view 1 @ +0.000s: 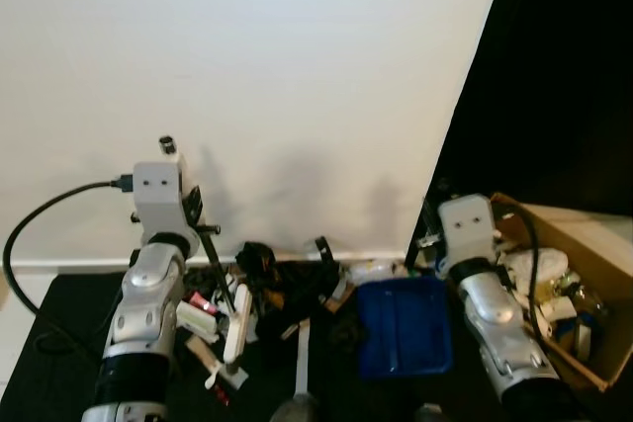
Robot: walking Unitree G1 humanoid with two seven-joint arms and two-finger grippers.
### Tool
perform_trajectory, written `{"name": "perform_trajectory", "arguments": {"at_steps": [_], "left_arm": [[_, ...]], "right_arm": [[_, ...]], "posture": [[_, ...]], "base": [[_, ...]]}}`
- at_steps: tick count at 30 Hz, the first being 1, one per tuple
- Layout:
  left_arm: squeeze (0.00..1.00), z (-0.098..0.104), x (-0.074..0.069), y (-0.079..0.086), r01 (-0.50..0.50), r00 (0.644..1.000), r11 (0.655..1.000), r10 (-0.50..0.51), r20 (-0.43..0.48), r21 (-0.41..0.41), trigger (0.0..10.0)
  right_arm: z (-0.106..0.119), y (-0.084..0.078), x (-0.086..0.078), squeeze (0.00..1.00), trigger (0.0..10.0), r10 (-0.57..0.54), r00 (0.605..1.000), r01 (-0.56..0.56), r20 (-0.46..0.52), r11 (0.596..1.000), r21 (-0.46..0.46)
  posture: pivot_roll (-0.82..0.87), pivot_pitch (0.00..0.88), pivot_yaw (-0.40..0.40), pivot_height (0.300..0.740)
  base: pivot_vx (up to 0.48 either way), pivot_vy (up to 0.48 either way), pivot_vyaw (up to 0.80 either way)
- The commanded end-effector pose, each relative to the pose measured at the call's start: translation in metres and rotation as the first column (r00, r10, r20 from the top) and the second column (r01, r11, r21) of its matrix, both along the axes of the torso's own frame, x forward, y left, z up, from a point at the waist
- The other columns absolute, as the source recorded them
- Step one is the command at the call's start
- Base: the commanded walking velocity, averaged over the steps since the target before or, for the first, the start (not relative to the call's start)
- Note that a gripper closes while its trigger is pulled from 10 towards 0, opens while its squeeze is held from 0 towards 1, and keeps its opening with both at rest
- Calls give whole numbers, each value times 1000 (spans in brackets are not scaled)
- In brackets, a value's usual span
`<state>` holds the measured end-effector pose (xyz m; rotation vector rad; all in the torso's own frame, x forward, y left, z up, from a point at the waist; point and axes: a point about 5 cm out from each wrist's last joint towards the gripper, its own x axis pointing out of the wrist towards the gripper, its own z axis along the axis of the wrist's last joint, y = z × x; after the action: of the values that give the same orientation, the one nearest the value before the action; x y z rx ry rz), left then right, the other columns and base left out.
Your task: Sweep floor
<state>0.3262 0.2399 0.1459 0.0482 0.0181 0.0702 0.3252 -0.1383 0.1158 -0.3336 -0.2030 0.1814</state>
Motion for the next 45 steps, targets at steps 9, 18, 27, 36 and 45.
{"name": "perform_trajectory", "arguments": {"at_steps": [9, 18, 27, 36, 45], "left_arm": [[94, -13, 4, 15, 12, 999, 1000, -13, -36, -28, 10000], [392, -29, 17, -11, 190, 976, 964, -205, -68, -185, 10000], [357, -32, 14, -85, 461, 863, 755, -504, 37, -467, 10000], [357, -19, -4, -114, 535, 814, 639, -564, 136, -552, 10000], [329, 17, -24, -89, 581, 806, 708, -570, 162, -400, 10000]], "right_arm": [[-6, 3, 1, 0, 10000, 18, 1000, -18, 4, 999, -49], [0, 5, 13, 0, 10000, -49, 999, 49, -3, 995, 88], [1, 5, 15, 0, 10000, -49, 999, 48, 11, 993, 104], [-2, 11, 14, 0, 10000, -27, 1000, 26, 7, 993, 114], [-5, 12, 13, 0, 10000, -17, 1000, 16, 6, 993, 118]], "posture": [[82, 324, 75, 740], [65, 350, 65, 740], [58, 339, 72, 740], [77, 334, 74, 740], [100, 325, 89, 740]], "base": [[0, 0, 0], [0, 0, 0], [0, 0, 0], [0, 0, 0], [0, 0, 0]]}}
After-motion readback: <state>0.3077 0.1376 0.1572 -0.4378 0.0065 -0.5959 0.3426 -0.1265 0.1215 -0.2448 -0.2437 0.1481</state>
